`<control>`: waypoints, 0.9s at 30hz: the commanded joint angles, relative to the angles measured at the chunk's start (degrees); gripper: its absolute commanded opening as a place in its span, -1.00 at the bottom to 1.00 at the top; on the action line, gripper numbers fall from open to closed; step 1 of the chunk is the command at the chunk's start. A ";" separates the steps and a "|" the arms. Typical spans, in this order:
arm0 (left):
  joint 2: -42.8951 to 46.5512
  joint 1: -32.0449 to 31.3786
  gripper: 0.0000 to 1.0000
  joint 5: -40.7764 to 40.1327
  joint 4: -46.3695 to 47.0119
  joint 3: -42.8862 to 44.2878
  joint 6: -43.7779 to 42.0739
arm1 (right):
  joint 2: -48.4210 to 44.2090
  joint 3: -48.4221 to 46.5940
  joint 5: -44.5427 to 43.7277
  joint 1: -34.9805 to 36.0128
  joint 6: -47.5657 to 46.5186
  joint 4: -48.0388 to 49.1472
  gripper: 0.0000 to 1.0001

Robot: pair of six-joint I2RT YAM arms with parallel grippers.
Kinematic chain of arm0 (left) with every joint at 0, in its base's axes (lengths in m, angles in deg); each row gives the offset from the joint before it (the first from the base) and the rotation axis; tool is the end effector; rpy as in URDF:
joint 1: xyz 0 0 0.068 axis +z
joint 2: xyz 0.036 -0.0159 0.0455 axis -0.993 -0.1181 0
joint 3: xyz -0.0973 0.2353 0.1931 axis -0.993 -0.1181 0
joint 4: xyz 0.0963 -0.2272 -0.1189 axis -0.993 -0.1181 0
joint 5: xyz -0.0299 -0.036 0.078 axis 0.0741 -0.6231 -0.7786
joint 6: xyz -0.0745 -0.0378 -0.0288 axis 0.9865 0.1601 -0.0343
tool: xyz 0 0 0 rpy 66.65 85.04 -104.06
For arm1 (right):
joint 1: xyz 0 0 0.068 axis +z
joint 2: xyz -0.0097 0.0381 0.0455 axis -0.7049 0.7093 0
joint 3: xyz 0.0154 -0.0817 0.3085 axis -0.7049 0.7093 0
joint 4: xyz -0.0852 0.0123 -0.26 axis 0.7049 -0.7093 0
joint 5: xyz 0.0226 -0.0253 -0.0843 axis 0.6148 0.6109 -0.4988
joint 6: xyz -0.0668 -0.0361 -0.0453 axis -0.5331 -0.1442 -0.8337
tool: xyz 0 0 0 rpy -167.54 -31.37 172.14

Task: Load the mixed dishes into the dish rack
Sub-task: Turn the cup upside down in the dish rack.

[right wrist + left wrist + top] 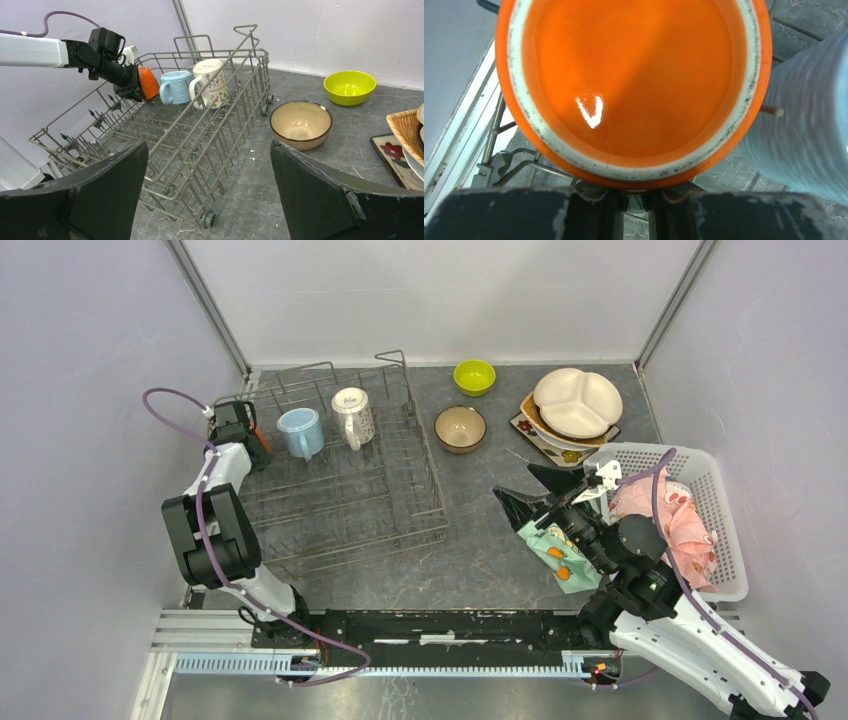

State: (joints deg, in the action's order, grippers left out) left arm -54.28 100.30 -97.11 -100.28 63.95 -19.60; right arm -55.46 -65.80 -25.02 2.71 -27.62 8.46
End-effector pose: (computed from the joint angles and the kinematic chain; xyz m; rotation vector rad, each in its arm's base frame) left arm 0.3601 0.1252 0.2291 -0.7488 2.3527 0.2389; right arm 0.1023 0.0932 0.3664 -0.2447 1.4321 0.8229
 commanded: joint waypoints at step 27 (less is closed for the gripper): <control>14.28 -3.19 0.11 12.10 0.28 3.41 5.71 | 1.39 0.83 -2.89 0.11 5.63 -1.73 0.96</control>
State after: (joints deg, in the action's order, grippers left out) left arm -42.41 99.62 -90.47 -102.73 67.66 -16.89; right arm -54.45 -65.06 -27.09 2.71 -23.67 6.67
